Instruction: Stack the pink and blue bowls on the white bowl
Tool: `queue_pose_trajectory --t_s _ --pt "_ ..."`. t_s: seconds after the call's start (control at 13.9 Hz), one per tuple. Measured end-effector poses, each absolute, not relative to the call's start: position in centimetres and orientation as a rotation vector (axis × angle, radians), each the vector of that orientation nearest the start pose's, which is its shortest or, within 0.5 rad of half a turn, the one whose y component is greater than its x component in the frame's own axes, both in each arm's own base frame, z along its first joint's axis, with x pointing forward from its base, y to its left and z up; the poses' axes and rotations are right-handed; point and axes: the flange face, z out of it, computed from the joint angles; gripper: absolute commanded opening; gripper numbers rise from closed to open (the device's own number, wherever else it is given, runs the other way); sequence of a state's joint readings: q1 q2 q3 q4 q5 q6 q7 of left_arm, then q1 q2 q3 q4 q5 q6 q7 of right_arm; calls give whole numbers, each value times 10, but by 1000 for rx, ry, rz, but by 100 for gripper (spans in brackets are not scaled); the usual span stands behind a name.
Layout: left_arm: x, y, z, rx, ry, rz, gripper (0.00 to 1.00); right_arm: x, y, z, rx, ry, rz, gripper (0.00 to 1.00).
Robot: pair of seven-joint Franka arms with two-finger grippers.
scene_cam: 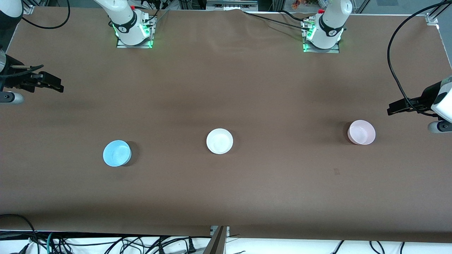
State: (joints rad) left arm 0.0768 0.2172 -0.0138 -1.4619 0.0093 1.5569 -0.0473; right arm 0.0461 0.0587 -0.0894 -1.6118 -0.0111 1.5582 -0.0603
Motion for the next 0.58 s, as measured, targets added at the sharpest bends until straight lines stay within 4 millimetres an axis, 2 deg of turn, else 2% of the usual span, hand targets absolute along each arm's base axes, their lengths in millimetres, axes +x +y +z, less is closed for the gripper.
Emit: queue_pose_trajectory --t_s 0.58 --pt "612 41 547 -3127 -156 192 100 566 -24 571 -3147 -28 178 96"
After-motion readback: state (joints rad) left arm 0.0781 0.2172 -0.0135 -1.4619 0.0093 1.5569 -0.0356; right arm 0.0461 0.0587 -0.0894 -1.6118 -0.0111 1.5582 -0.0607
